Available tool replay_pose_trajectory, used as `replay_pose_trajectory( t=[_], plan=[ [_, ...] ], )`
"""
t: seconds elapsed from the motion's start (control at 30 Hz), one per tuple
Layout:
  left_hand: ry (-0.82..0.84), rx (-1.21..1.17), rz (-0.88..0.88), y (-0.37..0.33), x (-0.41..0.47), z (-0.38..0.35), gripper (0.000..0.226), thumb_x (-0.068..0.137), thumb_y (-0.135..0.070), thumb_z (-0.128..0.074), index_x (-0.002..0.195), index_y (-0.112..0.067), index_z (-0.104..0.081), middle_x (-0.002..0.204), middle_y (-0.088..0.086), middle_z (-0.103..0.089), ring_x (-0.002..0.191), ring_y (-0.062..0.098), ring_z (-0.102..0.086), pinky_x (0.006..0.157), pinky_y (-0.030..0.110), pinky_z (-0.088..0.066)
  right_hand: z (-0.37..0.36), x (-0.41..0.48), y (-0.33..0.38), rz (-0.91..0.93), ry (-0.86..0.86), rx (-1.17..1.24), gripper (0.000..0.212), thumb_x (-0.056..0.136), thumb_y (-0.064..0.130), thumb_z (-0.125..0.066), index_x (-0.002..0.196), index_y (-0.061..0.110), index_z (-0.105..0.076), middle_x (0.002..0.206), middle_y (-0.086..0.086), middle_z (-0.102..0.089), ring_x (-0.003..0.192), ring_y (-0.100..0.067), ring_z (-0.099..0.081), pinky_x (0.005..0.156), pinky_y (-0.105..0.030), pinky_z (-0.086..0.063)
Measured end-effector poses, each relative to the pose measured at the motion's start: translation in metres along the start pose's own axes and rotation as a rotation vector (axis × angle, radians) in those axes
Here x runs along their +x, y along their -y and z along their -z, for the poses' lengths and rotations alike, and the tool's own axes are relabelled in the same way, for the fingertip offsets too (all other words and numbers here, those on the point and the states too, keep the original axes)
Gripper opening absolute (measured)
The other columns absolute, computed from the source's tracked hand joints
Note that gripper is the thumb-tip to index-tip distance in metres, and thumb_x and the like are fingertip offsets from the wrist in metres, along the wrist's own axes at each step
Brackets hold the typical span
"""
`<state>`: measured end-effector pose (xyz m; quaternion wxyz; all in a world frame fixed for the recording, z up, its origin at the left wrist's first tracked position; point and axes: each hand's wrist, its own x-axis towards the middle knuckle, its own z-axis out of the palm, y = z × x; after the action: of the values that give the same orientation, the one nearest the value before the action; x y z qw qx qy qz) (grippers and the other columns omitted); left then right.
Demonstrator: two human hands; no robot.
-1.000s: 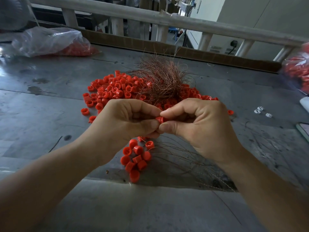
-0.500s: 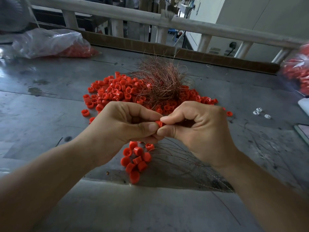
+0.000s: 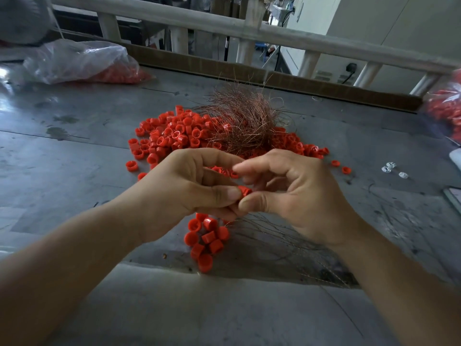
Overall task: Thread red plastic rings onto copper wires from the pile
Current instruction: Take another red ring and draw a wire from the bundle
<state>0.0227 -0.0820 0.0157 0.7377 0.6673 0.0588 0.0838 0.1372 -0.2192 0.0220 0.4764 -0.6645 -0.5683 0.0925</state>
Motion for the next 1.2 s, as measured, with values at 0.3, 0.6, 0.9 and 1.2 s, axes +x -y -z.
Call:
replay_pose_trajectory(
  t=[0.3, 0.6, 0.9, 1.2],
  plan=[
    [-0.016, 0.135, -0.127, 0.002, -0.004, -0.009, 0.071, 0.054, -0.028, -0.086, 0.115, -0.034, -0.051, 0.079, 0.011, -0.072, 0.075, 0.024, -0.071, 0.065, 0.027, -0.056, 0.004, 0.0, 0.004, 0.089, 0.025, -0.217, 0.011, 0.073, 0.021, -0.068, 0.082, 0.016, -0.068, 0.08, 0.008, -0.057, 0.075, -0.002, -0.055, 0.068, -0.013, -0.044],
    [-0.034, 0.114, -0.238, 0.004, -0.011, -0.021, 0.062, 0.06, -0.023, -0.071, 0.115, -0.035, -0.046, 0.075, 0.009, -0.071, 0.067, 0.016, -0.07, 0.06, 0.02, -0.053, -0.003, -0.005, 0.009, 0.136, -0.001, -0.228, 0.006, 0.07, 0.004, -0.068, 0.076, 0.006, -0.066, 0.076, 0.003, -0.056, 0.069, -0.008, -0.055, 0.061, -0.024, -0.048],
    [-0.103, 0.029, -0.134, -0.002, -0.003, -0.01, 0.055, 0.054, -0.025, -0.081, 0.104, -0.02, -0.06, 0.07, 0.012, -0.07, 0.061, 0.022, -0.068, 0.053, 0.026, -0.055, -0.002, -0.001, 0.007, 0.007, 0.033, -0.06, 0.042, 0.061, 0.035, -0.077, 0.098, 0.033, -0.058, 0.089, 0.009, -0.06, 0.082, -0.006, -0.059, 0.07, -0.022, -0.05],
    [-0.064, -0.187, -0.213, -0.009, -0.003, 0.0, 0.053, 0.055, -0.008, -0.074, 0.106, -0.011, -0.059, 0.073, 0.011, -0.071, 0.062, 0.021, -0.068, 0.054, 0.025, -0.055, 0.006, 0.0, 0.009, -0.053, 0.05, -0.03, 0.008, 0.077, 0.034, -0.061, 0.08, 0.028, -0.066, 0.071, 0.018, -0.063, 0.069, -0.001, -0.061, 0.062, -0.016, -0.049]
  ],
)
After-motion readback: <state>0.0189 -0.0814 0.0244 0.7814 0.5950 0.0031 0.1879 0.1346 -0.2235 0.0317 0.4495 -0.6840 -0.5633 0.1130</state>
